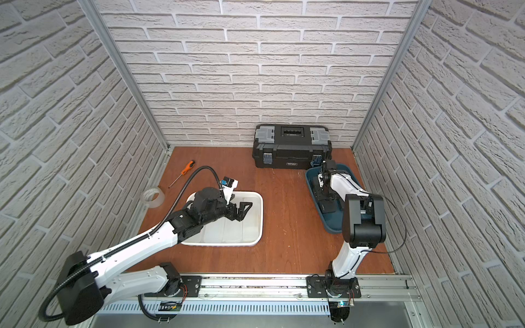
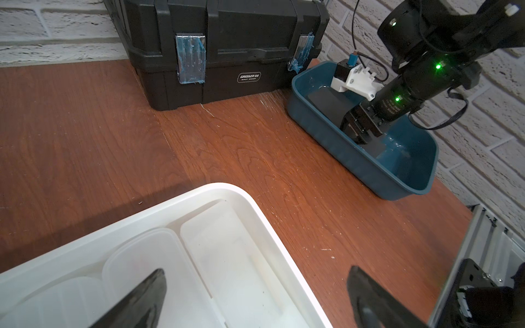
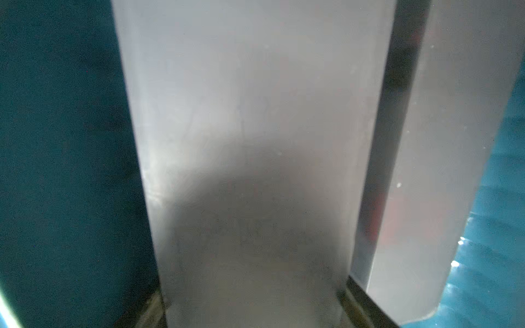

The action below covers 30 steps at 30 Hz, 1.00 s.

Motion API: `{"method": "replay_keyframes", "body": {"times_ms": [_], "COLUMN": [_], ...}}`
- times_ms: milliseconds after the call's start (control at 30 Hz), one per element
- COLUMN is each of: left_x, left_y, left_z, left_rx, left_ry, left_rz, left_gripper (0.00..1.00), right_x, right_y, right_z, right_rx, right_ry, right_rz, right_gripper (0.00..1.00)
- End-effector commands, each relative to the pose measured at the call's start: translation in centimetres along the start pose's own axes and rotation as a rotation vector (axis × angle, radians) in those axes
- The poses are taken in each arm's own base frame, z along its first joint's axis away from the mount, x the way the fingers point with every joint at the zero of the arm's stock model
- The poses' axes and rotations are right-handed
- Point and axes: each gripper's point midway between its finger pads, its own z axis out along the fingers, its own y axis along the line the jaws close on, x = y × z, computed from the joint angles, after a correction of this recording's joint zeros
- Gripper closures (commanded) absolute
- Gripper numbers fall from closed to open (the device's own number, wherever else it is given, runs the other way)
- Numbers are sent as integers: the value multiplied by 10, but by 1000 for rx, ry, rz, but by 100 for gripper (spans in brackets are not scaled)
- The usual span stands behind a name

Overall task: Place the pencil cases by color into the storage box
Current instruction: Place the pencil case at the storage box.

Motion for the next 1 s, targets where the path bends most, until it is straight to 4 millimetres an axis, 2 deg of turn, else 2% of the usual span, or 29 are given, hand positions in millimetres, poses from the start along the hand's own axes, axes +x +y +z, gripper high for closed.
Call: {"method": "replay_keyframes", "body": {"times_ms": [0, 167, 467, 600, 733, 833, 867, 967], "left_x": [-9, -10, -9, -11, -12, -15, -18, -25], "left_y": [-1, 0, 2, 4, 9, 16, 19, 27], "left_z": [-4, -2, -4, -6, -7, -9, -11, -15], "left_rx": [13, 11, 7, -1, -15, -42, -56, -90], "left_ry": [-45, -44, -41, -46, -43, -47, -53, -62], "left_rz": [10, 9, 9, 5, -3, -20, -29, -51], "left_gripper": [2, 2, 2, 2, 2, 2, 2, 2], "right_x": [-5, -6, -6, -10, -20, -26, -27, -30], "right_y": [-2, -3, -2, -4, -15, -22, -25, -26], "right_z": [4, 4, 8, 1, -20, -43, -51, -77], "right_rx": [3, 8, 5, 19, 66, 93, 102, 96], "right_ry": [4, 9, 9, -26, -109, -200, -236, -341], "right_rz": [-6, -12, 4, 18, 59, 119, 143, 186], "right_gripper": [30, 30, 24, 18, 13, 11, 4, 3]}}
